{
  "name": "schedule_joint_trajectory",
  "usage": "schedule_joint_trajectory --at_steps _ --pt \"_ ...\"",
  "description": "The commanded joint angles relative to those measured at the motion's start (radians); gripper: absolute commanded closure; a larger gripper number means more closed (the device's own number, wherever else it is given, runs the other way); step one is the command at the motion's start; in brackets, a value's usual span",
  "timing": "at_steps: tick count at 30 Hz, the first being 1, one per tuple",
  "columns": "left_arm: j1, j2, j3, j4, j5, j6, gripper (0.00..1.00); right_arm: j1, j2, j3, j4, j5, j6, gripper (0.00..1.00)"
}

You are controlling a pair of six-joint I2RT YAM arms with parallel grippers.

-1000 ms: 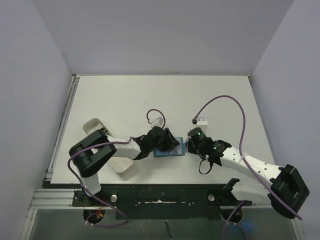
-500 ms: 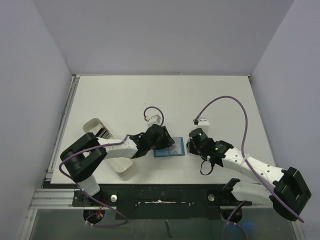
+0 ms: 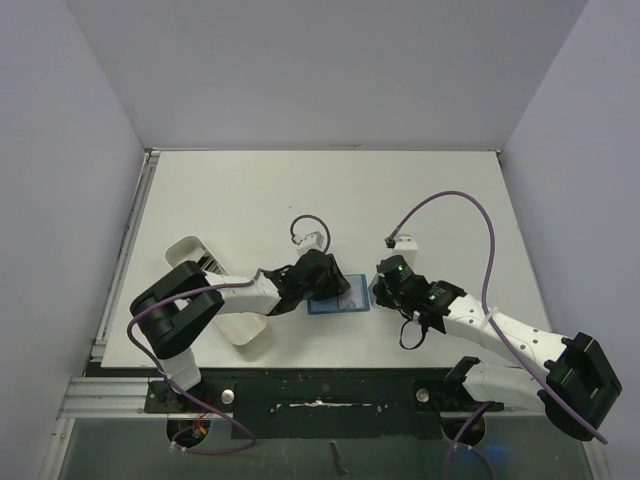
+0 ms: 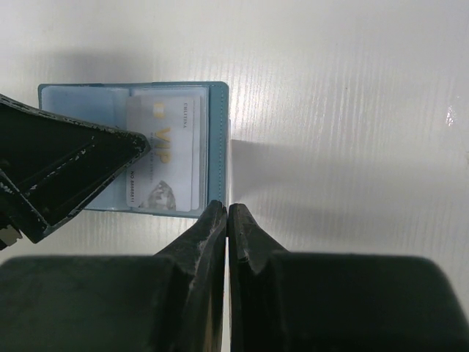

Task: Put the credit cards into the card holder
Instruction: Insert the credit card into the card holder, then adjust the credit card.

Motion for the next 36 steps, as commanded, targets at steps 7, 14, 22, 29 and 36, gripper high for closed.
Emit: schedule_joint_trajectory --at_steps 7,14,22,29,36 --pt "-0.006 0.03 0.051 0.086 0.037 -0.039 0.59 0.01 0.005 -0.004 0.066 0.0 0.011 1.0" --pt "-0.014 0.03 0.05 0.133 0.046 -0.046 0.6 0.011 0.004 -0.004 0.064 0.007 0.012 1.0" --pt "-0.011 -0.021 -0.001 0.167 0.035 -0.032 0.59 0.003 -0.035 0.06 -0.087 0.105 0.003 1.0" --pt "0.004 -0.111 -0.053 0.232 0.081 0.083 0.6 0.001 -0.191 0.103 -0.182 0.086 -0.06 1.0" --pt "0.039 -0.308 -0.176 0.36 0.294 0.274 0.6 0.002 -0.323 0.138 -0.195 -0.2 -0.181 1.0"
